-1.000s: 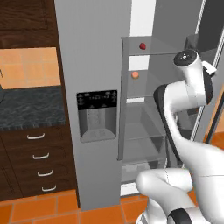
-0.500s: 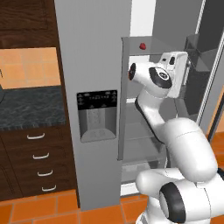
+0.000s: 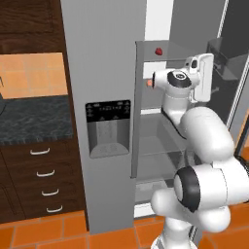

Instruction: Take the strawberry from the fridge and place it on top of the pancake, located on the dining counter.

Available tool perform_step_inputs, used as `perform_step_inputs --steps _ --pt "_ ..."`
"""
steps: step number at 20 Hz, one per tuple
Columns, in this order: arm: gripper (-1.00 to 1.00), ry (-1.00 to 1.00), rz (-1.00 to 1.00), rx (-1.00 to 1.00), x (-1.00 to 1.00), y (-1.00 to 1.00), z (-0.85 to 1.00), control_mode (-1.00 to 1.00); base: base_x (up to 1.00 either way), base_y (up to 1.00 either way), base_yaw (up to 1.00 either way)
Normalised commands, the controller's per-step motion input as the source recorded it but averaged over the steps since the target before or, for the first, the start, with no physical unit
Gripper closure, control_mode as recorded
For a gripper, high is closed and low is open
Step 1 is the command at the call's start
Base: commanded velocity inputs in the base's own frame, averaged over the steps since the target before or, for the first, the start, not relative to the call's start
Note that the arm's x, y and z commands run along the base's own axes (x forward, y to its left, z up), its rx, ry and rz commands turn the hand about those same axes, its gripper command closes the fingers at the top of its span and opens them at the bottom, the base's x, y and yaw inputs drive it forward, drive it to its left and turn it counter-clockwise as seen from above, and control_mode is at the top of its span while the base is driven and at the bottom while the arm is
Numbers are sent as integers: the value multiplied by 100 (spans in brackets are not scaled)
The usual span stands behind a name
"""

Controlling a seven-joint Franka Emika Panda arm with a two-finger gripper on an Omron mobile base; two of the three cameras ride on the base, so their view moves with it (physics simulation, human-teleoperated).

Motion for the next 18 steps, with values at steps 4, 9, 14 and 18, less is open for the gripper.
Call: perform_step_inputs --steps 4,9,14,18 --pt "-100 1 -24 1 4 -83 0 -100 0 0 0" --pt "-100 -6 -13 1 -15 -65 0 -100 0 0 0" --pt "-100 -6 1 6 -36 0 0 -100 0 0 0" --pt "-100 -8 9 1 -53 86 0 -100 0 0 0"
